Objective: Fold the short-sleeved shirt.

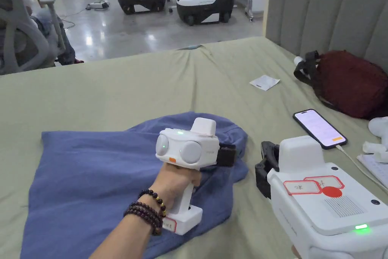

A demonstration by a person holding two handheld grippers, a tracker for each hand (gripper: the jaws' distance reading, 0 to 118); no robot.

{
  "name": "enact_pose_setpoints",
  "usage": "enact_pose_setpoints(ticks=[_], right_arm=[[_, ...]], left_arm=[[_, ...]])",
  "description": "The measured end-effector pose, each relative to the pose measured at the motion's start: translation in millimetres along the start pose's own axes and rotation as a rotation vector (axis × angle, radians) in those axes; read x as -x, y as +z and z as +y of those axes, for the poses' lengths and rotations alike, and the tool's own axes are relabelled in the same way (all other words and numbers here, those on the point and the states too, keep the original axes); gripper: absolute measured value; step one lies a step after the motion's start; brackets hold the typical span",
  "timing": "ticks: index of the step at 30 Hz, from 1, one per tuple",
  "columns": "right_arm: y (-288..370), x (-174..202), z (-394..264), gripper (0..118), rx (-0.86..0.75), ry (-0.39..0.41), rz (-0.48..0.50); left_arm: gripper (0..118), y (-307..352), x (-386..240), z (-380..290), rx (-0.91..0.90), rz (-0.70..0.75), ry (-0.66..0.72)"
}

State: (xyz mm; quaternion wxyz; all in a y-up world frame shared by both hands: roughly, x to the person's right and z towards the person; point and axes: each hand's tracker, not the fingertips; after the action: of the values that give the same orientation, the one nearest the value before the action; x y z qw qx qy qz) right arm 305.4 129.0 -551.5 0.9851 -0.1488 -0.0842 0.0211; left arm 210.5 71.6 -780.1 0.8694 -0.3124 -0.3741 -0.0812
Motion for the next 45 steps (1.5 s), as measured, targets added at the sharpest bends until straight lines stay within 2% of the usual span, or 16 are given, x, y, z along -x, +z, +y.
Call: enact_pose_setpoints(ticks=[1,2,8,9,10,13,14,19,27,28,29,31,35,39,44,45], right_arm=[[-0.7,2.6,0.2,1,0.000,-0.001,0.006],[-1.7,6.2,0.6,1,0.003,0.004,0.012],[-22.0,35.3,0.4,1,0.022,0.042,0.044],[-24.2,41.1,0.4,1,0.026,0.053,0.047],[-26.1,48.1,-0.2,1,0.024,0.060,0.043],[-31.4,67.3,1.3,1,0.026,0.063,0.051],[-33.6,74.6,2.6,1,0.030,0.061,0.054],[-39.9,102.0,7.1,1,0.020,0.069,0.071],[-46.4,104.9,9.9,4,0.042,0.047,0.097],[-49.9,104.5,8.5,5,0.057,0.061,0.097],[-52.7,104.2,6.4,5,0.059,0.076,0.093],[-57.2,102.7,2.6,5,0.053,0.085,0.091],[-78.5,96.2,-7.6,8,0.087,0.043,0.091],[-98.2,89.8,-19.1,8,0.118,0.027,0.091],[-120.1,85.5,-26.2,8,0.147,0.034,0.071],[-121.1,85.2,-26.5,8,0.151,0.035,0.064]], left_arm=[[118,12.4,6.2,2.1,-0.056,0.022,0.003],[109,38.3,9.7,2.0,-0.172,0.052,-0.019],[103,161.2,41.4,-45.4,-0.330,0.311,0.012],[93,178.8,47.8,-59.5,-0.355,0.353,0.024],[73,198.4,52.0,-73.7,-0.381,0.402,0.049],[4,240.9,62.9,-111.7,-0.423,0.513,0.105],[0,251.9,66.0,-121.9,-0.421,0.554,0.119],[0,273.8,83.9,-141.0,-0.393,0.662,0.129],[0,241.2,163.6,-95.4,-0.316,0.566,0.218],[12,228.8,185.3,-83.0,-0.307,0.516,0.252],[37,214.9,205.3,-71.0,-0.280,0.500,0.265],[117,180.0,246.4,-47.1,-0.174,0.516,0.288],[110,104.5,306.4,-14.7,-0.057,0.564,0.172],[106,45.8,365.9,-9.3,0.135,0.582,0.288],[85,19.6,383.5,-28.7,0.185,0.528,0.367],[72,24.0,383.4,-29.4,0.152,0.564,0.362]])
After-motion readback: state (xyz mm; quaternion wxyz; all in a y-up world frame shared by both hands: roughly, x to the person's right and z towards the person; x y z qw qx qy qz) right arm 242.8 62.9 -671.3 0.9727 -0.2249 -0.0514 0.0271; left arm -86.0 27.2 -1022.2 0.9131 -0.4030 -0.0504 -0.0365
